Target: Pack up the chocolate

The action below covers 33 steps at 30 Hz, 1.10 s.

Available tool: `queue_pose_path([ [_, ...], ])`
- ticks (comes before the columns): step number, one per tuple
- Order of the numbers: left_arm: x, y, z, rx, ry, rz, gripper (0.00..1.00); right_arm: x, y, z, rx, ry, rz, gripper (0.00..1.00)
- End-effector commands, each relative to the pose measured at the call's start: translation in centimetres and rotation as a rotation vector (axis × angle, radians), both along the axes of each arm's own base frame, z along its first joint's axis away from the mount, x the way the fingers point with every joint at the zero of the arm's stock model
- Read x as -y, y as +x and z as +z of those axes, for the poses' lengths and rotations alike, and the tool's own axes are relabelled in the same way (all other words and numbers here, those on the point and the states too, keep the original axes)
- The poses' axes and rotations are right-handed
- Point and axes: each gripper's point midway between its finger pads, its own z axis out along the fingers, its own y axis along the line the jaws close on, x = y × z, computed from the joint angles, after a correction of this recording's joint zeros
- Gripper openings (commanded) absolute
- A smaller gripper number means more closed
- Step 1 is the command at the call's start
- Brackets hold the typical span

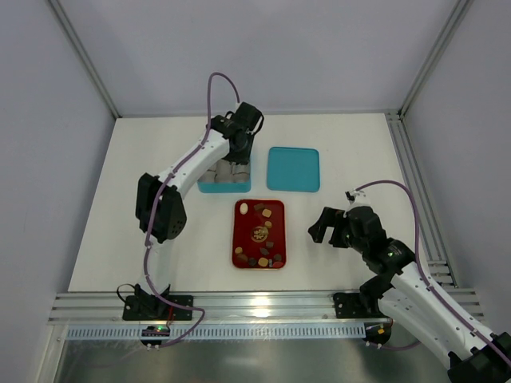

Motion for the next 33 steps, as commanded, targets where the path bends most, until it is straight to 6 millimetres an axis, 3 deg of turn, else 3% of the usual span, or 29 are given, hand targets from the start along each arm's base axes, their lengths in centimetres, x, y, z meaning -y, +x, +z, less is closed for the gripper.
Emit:
queue_pose_path([
  [1,0.1,1.2,2.6,0.069,-0.028,-0.002,0.38,-0.2,0.5,1.5,0.048,0.01,0.002,1.0],
  [16,-1.0,-0.9,6.1,0.068,-0.047,0.001,0.39,-0.3,0.6,1.5,0.052,0.019,0.002,1.0],
  [20,-0.8,-3.2,7.7,0.056,-0.13,-0.005,0.38,-0.4,0.7,1.6,0.056,0.024,0.002,1.0],
  [23,-0.8,-5.2,7.4,0.036,-0.151,-0.011,0.38,-0.5,0.9,1.6,0.056,0.027,0.0,1.0],
  [24,-0.9,-6.1,8.5,0.052,-0.17,-0.018,0.38,-0.6,0.9,1.7,0.058,0.034,0.0,1.0],
  [26,-1.3,-7.5,7.8,0.028,-0.167,-0.024,0.38,-0.6,0.9,1.7,0.06,0.036,0.002,1.0],
  [27,-1.5,-8.4,8.7,0.044,-0.182,-0.029,0.38,-0.6,0.9,1.7,0.059,0.035,0.002,1.0],
  [28,-1.6,-9.4,8.0,0.022,-0.171,-0.038,0.38,-0.7,1.0,1.7,0.062,0.036,0.0,1.0],
  [30,-1.7,-10.9,8.8,0.028,-0.187,-0.052,0.39,-0.6,1.1,1.6,0.059,0.034,-0.001,1.0],
  [33,-1.6,-13.5,8.3,-0.002,-0.185,-0.08,0.39,-0.7,1.1,1.7,0.061,0.037,-0.001,1.0],
])
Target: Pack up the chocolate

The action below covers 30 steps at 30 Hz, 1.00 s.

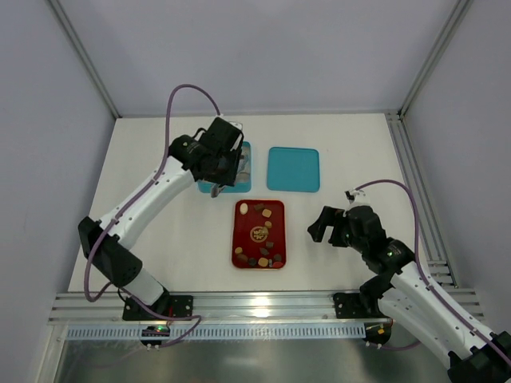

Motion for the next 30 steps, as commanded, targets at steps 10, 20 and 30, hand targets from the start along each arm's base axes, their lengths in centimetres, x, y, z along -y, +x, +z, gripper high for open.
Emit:
queue_pose_path([
  [10,0.5,-10.9,0.5,-0.071,-0.02,-0.175,0.4,-0.6,1.0,1.5,0.051,0.029,0.0,1.0],
  [20,2.3,-16.4,-2.3,-0.156,-0.017,-0.283,0.42,-0.5,1.0,1.3,0.047,0.025,-0.004,1.0],
  [30,5.3,-18.3,-3.8,-0.177,-0.047,-0.328,0.44,-0.4,1.0,1.0,0.043,0.019,-0.009,1.0],
])
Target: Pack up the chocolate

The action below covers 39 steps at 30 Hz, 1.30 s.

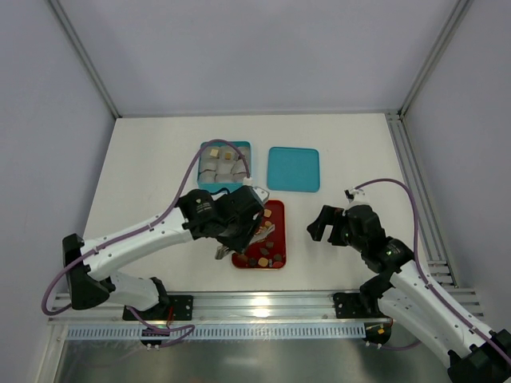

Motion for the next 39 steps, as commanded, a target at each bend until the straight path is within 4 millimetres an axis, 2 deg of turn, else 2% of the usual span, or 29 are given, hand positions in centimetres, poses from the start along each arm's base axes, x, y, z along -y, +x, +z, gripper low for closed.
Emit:
queue_pose_path([
  [1,1.9,-0.1,0.0,0.003,-0.051,0.007,0.44,-0.2,0.6,0.8,0.034,0.015,-0.009,1.0],
  [24,3.9,-0.8,-2.8,-0.005,0.029,-0.018,0.44,0.1,0.1,0.4,0.034,0.019,-0.011,1.0],
  [39,3.9,-1.0,-4.0,-0.005,0.072,-0.019,0.43,0.1,-0.1,0.0,0.028,0.021,-0.012,1.0],
])
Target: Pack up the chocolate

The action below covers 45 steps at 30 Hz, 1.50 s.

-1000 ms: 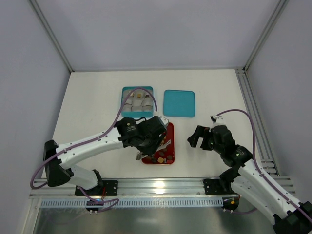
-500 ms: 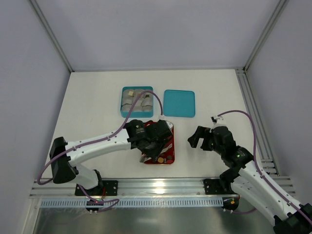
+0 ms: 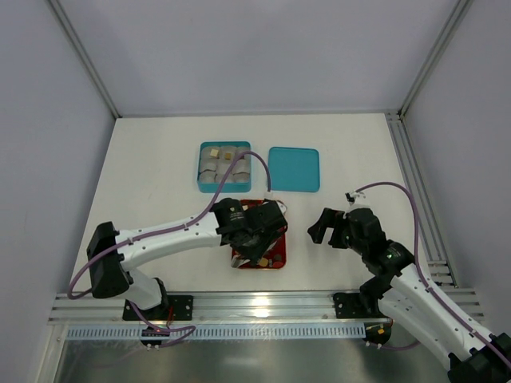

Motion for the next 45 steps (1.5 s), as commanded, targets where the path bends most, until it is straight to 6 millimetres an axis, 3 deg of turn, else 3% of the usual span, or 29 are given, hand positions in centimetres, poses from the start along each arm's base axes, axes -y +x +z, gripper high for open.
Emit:
queue_pose_path([
  [1,0.6,0.3,0.1,0.025,-0.02,0.017,0.43,-0.1,0.3,0.6,0.025,0.017,-0.008,1.0],
  [21,0.2,0.2,-0.5,0.027,0.0,0.023,0.41,-0.2,0.2,0.2,0.018,0.021,-0.009,1.0],
  [34,0.2,0.1,-0.2,0.032,0.0,0.02,0.35,-0.2,0.3,0.3,0.021,0.025,-0.01,1.0],
  [45,0.1,1.3,0.2,0.088,0.031,0.023,0.27,-0.2,0.3,0.5,0.023,0.021,-0.011,1.0],
])
